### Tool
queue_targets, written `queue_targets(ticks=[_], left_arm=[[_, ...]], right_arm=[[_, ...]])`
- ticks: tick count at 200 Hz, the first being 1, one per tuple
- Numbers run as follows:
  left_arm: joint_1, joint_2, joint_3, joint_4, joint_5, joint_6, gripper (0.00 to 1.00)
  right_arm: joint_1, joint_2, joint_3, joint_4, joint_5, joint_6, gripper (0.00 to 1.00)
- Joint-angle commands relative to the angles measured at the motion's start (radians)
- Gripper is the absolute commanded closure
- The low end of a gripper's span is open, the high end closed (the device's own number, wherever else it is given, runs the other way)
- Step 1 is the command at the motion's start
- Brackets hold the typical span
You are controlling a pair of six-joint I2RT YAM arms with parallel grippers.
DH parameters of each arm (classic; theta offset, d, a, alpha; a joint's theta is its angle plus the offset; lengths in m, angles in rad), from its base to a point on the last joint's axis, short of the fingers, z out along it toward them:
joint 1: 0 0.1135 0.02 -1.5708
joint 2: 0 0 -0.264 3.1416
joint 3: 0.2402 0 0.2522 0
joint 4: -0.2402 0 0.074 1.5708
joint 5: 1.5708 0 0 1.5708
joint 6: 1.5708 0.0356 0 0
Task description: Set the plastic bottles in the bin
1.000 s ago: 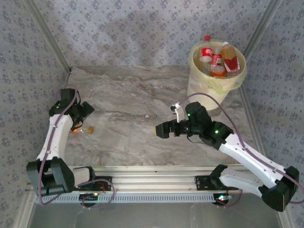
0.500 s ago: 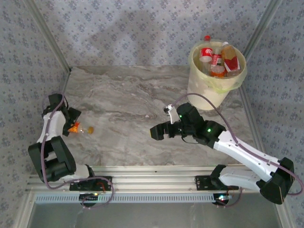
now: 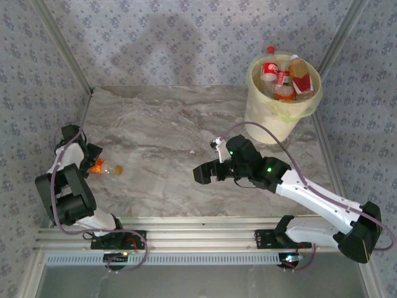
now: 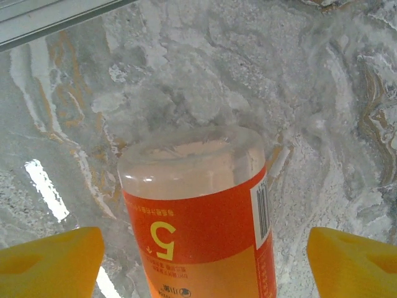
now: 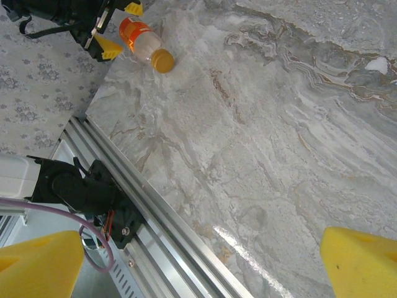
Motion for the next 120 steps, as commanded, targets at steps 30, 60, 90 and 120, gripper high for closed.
queue_targets(ticks=[30, 60, 90, 120], left_arm=[[0.006, 0.024, 0.073, -0.061, -0.017, 0.003, 0.23], [0.005, 0.024, 0.065, -0.066, -0.006, 0.001, 0.23], [-0.009, 0.012, 0.046, -0.069, -0.026, -0.004, 0.24], [-0.024, 0.017, 0.027, -0.066, -0.03, -0.016, 0.24]], right_arm=[[0.021, 0.027, 0.06, -0.021, 0.022, 0.004, 0.0], [0.032, 0.028, 0.063, -0.024, 0.033, 0.004, 0.0], [0.039, 0.029, 0.061, -0.021, 0.036, 0.007, 0.0], [0.044, 0.029, 0.061, -0.021, 0.04, 0.006, 0.0]])
